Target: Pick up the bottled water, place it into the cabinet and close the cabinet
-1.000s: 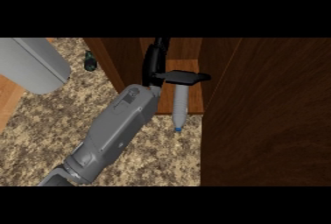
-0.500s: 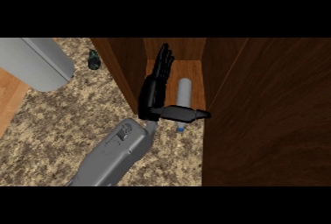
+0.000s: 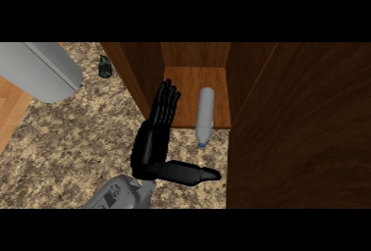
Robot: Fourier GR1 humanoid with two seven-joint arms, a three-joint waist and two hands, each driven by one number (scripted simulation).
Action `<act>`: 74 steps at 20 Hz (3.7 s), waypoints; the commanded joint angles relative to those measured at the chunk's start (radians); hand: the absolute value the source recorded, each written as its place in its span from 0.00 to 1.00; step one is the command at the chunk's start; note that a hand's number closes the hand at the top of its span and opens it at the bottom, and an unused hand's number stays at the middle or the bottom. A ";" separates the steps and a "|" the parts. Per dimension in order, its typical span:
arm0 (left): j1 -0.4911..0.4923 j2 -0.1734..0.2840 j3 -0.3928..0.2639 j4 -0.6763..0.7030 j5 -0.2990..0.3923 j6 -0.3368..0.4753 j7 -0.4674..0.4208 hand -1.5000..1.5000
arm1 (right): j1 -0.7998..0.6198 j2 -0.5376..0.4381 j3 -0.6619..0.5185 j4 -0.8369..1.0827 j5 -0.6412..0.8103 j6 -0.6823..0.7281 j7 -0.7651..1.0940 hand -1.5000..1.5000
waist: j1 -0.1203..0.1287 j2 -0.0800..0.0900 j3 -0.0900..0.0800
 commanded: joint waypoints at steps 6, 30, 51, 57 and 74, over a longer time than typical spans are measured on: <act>0.229 0.135 -0.030 -0.242 -0.014 -0.011 0.005 0.00 | -0.037 -0.063 0.169 -0.148 0.121 0.064 0.114 1.00 | -0.001 0.003 0.000; 0.630 0.358 0.117 -0.498 0.085 -0.157 -0.142 0.00 | -0.268 0.075 0.870 -0.234 0.530 -0.117 0.441 1.00 | 0.011 -0.008 -0.007; 0.705 0.470 0.270 -0.518 0.194 -0.328 -0.170 0.00 | -0.804 0.195 0.949 0.017 0.565 -0.341 0.696 1.00 | 0.038 0.002 -0.011; 0.718 0.459 0.266 -0.497 0.191 -0.349 -0.195 0.00 | -0.844 0.193 0.939 0.034 0.527 -0.332 0.706 1.00 | 0.051 0.008 -0.014; 0.725 0.499 0.298 -0.525 0.214 -0.419 -0.198 0.00 | -0.794 0.194 0.926 0.147 0.274 -0.273 0.732 1.00 | 0.135 0.049 -0.013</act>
